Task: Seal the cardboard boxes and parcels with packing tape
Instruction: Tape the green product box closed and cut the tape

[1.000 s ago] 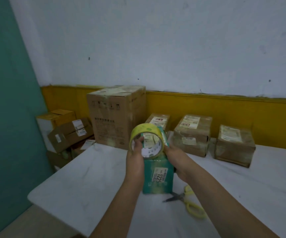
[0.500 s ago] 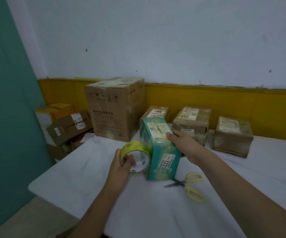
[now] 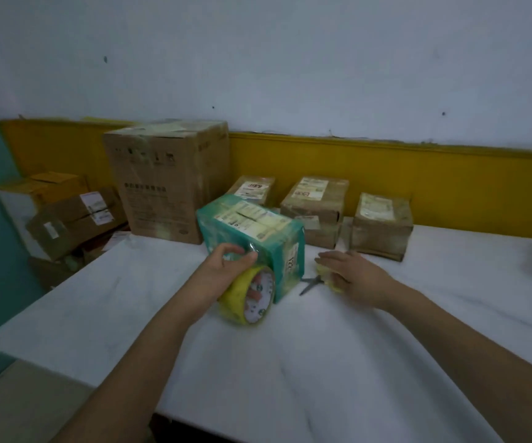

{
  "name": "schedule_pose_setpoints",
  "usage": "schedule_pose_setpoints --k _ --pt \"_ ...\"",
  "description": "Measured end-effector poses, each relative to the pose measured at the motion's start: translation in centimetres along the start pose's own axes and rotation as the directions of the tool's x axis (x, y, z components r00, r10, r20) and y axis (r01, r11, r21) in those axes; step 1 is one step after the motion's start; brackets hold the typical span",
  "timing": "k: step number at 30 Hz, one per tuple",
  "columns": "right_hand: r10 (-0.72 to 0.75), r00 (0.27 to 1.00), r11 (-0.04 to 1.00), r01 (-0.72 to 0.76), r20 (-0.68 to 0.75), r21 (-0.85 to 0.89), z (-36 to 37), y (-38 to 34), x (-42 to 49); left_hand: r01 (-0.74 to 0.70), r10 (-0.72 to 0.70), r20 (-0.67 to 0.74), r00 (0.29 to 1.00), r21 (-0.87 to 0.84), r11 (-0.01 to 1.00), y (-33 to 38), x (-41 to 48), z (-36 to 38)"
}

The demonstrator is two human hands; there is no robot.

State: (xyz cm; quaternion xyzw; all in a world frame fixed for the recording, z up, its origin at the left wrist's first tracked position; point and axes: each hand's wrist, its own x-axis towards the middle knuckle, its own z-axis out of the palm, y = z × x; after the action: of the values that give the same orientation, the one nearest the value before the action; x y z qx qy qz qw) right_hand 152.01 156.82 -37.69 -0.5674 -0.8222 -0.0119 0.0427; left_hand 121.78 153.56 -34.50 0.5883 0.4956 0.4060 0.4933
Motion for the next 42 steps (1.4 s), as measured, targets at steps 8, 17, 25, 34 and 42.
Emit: schedule_pose_setpoints --k 8,17,25,34,42 --pt "0.128 0.974 0.99 -0.114 0.186 -0.083 -0.6 1.7 0.3 0.138 -0.138 0.003 0.99 -0.036 0.99 0.6 1.3 2.0" --pt "0.346 0.904 0.859 -0.198 -0.25 0.471 -9.5 -1.6 -1.3 0.207 -0.214 -0.01 0.977 -0.205 0.957 0.4 2.3 2.8" --pt "0.175 0.953 0.856 -0.023 -0.247 0.516 -8.4 -11.9 10.4 0.233 -0.212 0.111 0.971 -0.247 0.94 2.4 1.8 4.2" --pt "0.282 0.898 0.878 -0.1 -0.339 0.468 -6.8 -11.2 12.2 0.272 -0.247 0.12 0.961 -0.273 0.923 1.5 1.5 4.9" --pt "0.104 0.994 0.882 -0.082 -0.021 0.464 -14.8 -8.9 3.5 0.332 -0.281 0.19 0.941 -0.337 0.881 1.8 1.1 4.2"
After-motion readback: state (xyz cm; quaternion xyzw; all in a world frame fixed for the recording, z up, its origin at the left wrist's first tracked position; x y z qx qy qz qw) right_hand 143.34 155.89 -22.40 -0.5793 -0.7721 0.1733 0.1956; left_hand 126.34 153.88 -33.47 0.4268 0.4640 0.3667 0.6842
